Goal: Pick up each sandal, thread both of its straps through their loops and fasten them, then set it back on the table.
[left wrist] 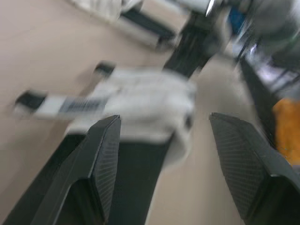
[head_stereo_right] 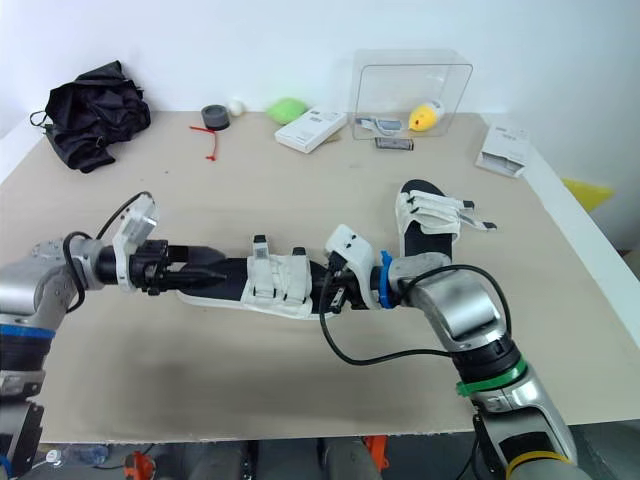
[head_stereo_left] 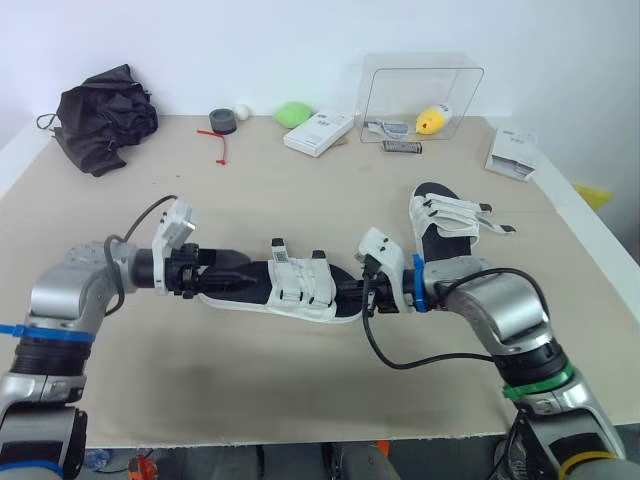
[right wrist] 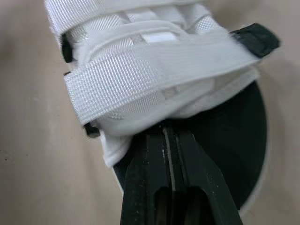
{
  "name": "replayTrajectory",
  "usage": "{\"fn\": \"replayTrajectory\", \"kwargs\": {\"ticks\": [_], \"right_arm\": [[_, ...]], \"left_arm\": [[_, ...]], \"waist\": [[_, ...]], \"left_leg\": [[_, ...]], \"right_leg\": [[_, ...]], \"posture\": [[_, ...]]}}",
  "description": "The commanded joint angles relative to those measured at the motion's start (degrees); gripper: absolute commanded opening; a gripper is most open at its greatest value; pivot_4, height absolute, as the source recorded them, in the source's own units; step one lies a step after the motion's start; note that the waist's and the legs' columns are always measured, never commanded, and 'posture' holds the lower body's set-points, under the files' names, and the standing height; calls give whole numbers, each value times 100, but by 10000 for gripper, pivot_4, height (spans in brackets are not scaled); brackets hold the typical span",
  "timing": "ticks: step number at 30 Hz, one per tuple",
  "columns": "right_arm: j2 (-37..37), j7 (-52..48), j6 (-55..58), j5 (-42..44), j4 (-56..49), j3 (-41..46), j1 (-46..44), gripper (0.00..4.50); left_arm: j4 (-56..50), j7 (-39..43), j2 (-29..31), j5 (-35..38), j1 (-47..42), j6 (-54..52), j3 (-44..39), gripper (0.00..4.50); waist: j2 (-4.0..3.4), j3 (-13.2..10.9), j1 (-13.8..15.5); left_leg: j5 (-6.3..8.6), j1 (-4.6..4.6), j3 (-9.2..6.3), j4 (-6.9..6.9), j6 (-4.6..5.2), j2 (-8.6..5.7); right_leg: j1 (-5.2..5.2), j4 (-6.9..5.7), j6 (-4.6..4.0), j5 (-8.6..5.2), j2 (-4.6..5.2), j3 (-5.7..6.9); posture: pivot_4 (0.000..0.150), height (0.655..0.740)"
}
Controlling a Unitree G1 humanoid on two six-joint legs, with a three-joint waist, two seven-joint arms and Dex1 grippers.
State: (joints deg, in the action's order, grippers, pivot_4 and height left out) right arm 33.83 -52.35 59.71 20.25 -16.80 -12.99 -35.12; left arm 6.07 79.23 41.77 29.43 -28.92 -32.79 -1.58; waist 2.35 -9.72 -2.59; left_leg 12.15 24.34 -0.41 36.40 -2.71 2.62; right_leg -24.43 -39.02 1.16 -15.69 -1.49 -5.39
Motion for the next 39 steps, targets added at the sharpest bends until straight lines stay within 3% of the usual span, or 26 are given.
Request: {"fn": "replayTrajectory", "kwargs": {"ticks": [1,10,18,24,26,27,33,34,39], "right_arm": [[341,6,36,198,-542,339,-25,0],[1277,-453,-365,1329,-2057,2217,1728,0],[997,446,-133,1749,-2575,2475,2423,0],[926,811,-153,1854,-2528,2349,2442,0],[860,908,-206,1973,-2600,2363,2451,0],[843,930,-234,2014,-2658,2372,2469,0],[665,1145,-362,2215,-2850,2450,2474,0],[655,1186,-370,2223,-2829,2421,2467,0],[650,1227,-492,2231,-2750,2265,2387,0]], "left_arm": [[-313,-11,-63,-149,147,774,-41,31048],[-175,-98,-248,-896,554,2082,480,31048],[-91,-28,-711,-727,349,1882,769,31048],[136,-2,-1035,-1061,240,2184,1179,31048],[482,-185,-1308,-1128,88,2273,1228,25510],[623,-287,-1410,-1145,15,2294,1219,20704],[1399,-1253,-1691,-1326,-341,2162,822,7342],[1474,-1377,-1701,-1357,-370,2146,795,2008],[1460,-2357,-1730,-1339,-542,1691,403,809]], "waist": [[1,-1,1],[0,-3,31],[0,-3,4],[-1,-3,7],[-1,-2,8],[-2,-2,12],[-3,-2,40],[-3,-2,40],[-4,-1,16]], "left_leg": [[3,2,-2,0,5,0],[41,15,-6,10,70,-39],[25,-2,-8,37,92,-44],[25,-4,-7,58,93,-51],[25,-4,-7,59,93,-51],[25,-5,-10,62,93,-52],[28,-5,-40,99,98,-58],[27,-17,-56,110,99,-65],[10,-26,-63,113,127,-72]], "right_leg": [[-1,0,-6,3,0,2],[5,5,-8,-6,40,12],[34,-1,40,-5,40,11],[46,-2,52,1,44,6],[46,-2,52,1,44,6],[50,-2,53,1,45,9],[80,-2,60,3,50,40],[102,-2,64,4,56,54],[111,-2,64,23,59,56]], "posture": [[1500,7400],[1500,7400],[1500,7400],[1500,7400],[1500,7400],[1500,7400],[1500,7400],[1500,7400],[1500,7400]]}}
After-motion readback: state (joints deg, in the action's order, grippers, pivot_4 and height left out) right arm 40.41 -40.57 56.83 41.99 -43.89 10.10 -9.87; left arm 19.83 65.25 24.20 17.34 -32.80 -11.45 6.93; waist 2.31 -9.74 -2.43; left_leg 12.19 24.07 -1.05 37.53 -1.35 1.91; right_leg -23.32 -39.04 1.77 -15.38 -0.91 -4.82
